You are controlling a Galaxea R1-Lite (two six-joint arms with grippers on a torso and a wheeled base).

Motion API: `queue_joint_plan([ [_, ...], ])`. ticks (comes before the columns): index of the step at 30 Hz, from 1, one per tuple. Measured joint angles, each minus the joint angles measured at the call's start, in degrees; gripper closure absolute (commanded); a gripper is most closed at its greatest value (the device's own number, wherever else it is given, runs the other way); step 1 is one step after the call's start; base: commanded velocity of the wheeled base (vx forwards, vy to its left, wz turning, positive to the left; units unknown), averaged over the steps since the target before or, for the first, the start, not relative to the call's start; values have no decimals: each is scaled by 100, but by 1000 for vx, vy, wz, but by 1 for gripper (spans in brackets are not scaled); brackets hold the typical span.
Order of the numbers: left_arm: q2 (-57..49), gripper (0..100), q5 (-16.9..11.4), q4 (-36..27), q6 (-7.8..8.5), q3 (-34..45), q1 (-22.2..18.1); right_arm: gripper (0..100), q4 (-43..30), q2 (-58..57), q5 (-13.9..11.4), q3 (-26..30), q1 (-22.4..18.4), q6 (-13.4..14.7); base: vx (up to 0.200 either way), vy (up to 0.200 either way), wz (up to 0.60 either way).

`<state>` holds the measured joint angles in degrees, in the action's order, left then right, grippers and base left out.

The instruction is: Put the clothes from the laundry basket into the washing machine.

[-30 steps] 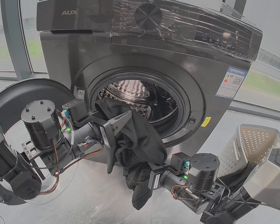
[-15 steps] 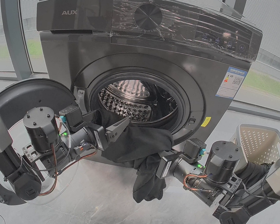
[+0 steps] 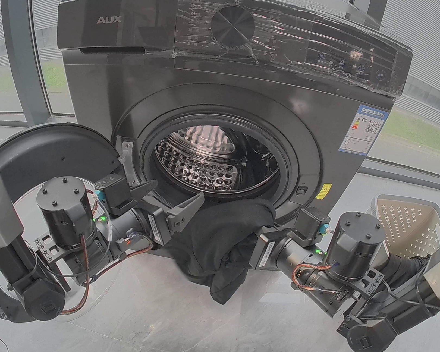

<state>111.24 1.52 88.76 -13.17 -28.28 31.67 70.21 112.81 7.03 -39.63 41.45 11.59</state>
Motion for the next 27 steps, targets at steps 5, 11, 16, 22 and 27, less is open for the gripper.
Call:
queue_joint_plan([
  [5, -5, 0, -5, 0, -7, 0, 30, 100, 18, 0, 5, -9, -7, 0, 0, 0, 0],
  [11, 37, 0, -9, 2, 11, 137, 88, 100, 49, -22, 11, -124, 2, 9, 0, 0, 0],
  [16, 194, 0, -16, 4, 61, 375, 112, 100, 51, -49, 22, -319, 0, 26, 0, 0, 0],
  [22, 430, 0, -93, 2, 77, 631, 121, 100, 51, -88, 24, -433, 0, 78, 0, 0, 0],
  [27, 649, 0, -174, 6, 112, 762, 90, 100, 49, -162, 27, -502, 4, 80, 0, 0, 0],
])
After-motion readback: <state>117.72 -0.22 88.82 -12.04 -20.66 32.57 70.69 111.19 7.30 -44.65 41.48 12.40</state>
